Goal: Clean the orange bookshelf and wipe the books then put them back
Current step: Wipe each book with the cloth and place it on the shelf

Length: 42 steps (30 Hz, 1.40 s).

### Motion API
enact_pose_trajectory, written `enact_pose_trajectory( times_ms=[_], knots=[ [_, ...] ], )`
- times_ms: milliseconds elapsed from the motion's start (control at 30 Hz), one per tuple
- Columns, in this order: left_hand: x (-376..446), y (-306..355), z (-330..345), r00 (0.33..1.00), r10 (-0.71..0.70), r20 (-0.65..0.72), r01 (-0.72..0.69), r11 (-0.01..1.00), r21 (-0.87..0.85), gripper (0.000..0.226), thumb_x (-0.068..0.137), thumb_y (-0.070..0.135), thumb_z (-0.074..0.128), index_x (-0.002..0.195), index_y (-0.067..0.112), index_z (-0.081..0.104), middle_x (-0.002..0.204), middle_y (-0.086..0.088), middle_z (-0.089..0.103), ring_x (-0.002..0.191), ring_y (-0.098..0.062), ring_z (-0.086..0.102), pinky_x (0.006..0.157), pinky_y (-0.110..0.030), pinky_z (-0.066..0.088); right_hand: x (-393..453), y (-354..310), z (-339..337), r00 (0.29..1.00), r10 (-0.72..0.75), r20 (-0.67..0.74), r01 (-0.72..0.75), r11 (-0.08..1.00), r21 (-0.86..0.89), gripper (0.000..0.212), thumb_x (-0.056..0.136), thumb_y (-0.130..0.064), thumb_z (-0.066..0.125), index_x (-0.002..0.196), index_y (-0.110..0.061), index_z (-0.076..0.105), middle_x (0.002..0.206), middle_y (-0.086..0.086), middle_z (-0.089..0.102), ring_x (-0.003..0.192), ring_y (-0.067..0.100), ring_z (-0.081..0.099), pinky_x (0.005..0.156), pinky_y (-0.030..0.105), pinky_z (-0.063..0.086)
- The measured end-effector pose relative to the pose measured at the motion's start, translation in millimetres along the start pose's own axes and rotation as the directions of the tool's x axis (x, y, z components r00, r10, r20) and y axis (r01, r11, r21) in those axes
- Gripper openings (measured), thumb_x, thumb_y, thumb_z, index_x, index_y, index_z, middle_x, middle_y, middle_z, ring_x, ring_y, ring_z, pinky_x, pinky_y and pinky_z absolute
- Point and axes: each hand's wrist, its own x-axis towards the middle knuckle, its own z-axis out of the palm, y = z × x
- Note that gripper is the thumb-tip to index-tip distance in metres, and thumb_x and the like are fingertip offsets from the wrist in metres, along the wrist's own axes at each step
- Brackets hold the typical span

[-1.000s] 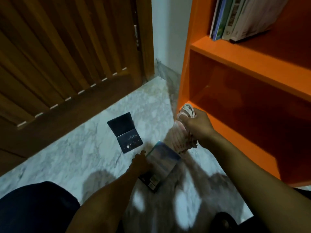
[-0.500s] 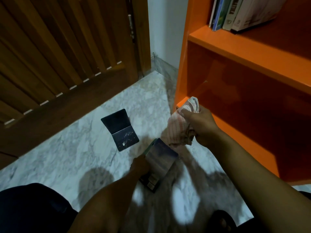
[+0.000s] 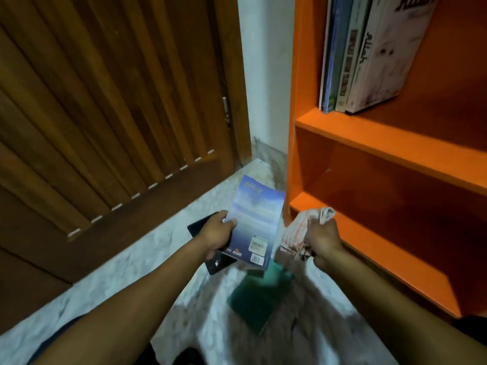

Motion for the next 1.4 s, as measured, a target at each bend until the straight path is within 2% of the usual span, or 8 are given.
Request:
enact_pose_trajectory(
  times_ms=[267,433,600,800,1033,1167,1233,1400],
  knots=[
    [-62.1,39.5,5.2,0.994,0.082,-0.075,-0.09,0.989,-0.113,0.02,0.106,0.024,0.044,0.114,0.02,0.062,0.108,-0.003,0.073,0.095,-0.025,0.07,0.082,-0.041,0.058,-61.7,-25.3,18.8,0.962,0.005,0.272,-0.067,0.973,0.221,0.026,0.102,-0.015,0.051,0.127,-0.009,0.053,0.114,0.011,0.072,0.095,0.03,0.072,0.061,0.036,0.061],
    [-74.3,42.1,9.2,0.971,0.195,-0.135,-0.18,0.977,0.117,0.024,0.105,0.031,0.042,0.124,0.029,0.057,0.113,0.005,0.067,0.098,-0.018,0.065,0.071,-0.028,0.049,-74.4,-25.8,12.2,0.951,0.0,0.308,-0.059,0.981,0.183,0.024,0.102,-0.012,0.052,0.123,-0.007,0.062,0.118,0.011,0.071,0.098,0.03,0.069,0.046,0.023,0.052],
    [-75.7,46.5,3.4,0.975,0.202,-0.091,-0.215,0.963,-0.164,0.023,0.102,0.024,0.052,0.122,0.031,0.062,0.097,0.007,0.074,0.081,-0.008,0.072,0.065,-0.02,0.052,-78.9,-39.4,2.5,0.925,-0.021,0.379,-0.081,0.965,0.249,0.023,0.1,-0.006,0.051,0.119,-0.005,0.064,0.113,0.01,0.072,0.096,0.028,0.071,0.066,0.035,0.059],
    [-74.4,52.8,-1.3,0.98,0.174,-0.095,-0.197,0.912,-0.36,0.02,0.101,0.02,0.055,0.12,0.015,0.06,0.098,-0.006,0.077,0.084,-0.025,0.075,0.067,-0.035,0.057,-78.7,-47.7,-1.6,0.868,-0.072,0.492,-0.007,0.988,0.157,0.024,0.101,-0.006,0.05,0.121,0.0,0.064,0.116,0.016,0.071,0.098,0.033,0.07,0.047,0.023,0.052],
    [-78.9,57.5,2.4,0.94,0.315,-0.132,-0.339,0.907,-0.25,0.015,0.104,0.021,0.048,0.114,0.022,0.059,0.094,-0.002,0.078,0.082,-0.022,0.074,0.071,-0.036,0.057,-62.8,-65.1,-8.1,0.971,-0.235,0.035,0.221,0.95,0.222,0.037,0.106,-0.033,0.042,0.077,-0.013,0.052,0.055,0.005,0.05,0.041,0.016,0.044,0.043,0.024,0.033],
    [-84.0,58.0,15.7,0.928,0.355,-0.112,-0.371,0.908,-0.197,0.016,0.105,0.024,0.046,0.111,0.024,0.061,0.091,0.01,0.077,0.082,-0.012,0.073,0.077,-0.034,0.055,-58.0,-75.2,-6.8,0.781,-0.624,-0.007,0.623,0.778,0.087,0.034,0.104,-0.041,0.041,0.106,-0.017,0.064,0.093,-0.004,0.068,0.082,0.008,0.066,0.074,0.026,0.054],
    [-86.0,59.5,24.1,0.929,0.358,-0.094,-0.37,0.905,-0.21,0.018,0.106,0.024,0.044,0.113,0.021,0.061,0.089,0.017,0.075,0.079,-0.006,0.072,0.072,-0.027,0.054,-53.3,-64.8,-2.5,0.64,-0.743,0.197,0.767,0.601,-0.223,0.045,0.102,-0.046,0.039,0.138,-0.024,0.054,0.147,-0.003,0.051,0.141,0.011,0.04,0.118,0.033,0.03],
    [-76.2,62.0,26.7,0.95,0.255,-0.18,-0.304,0.887,-0.349,0.018,0.105,0.028,0.046,0.113,0.024,0.062,0.097,-0.004,0.075,0.087,-0.026,0.073,0.074,-0.042,0.059,-63.0,-41.5,7.3,0.493,-0.741,0.455,0.841,0.273,-0.466,0.047,0.098,-0.029,0.045,0.144,-0.032,0.043,0.159,-0.009,0.029,0.15,0.002,0.004,0.124,0.047,0.004]
  ],
)
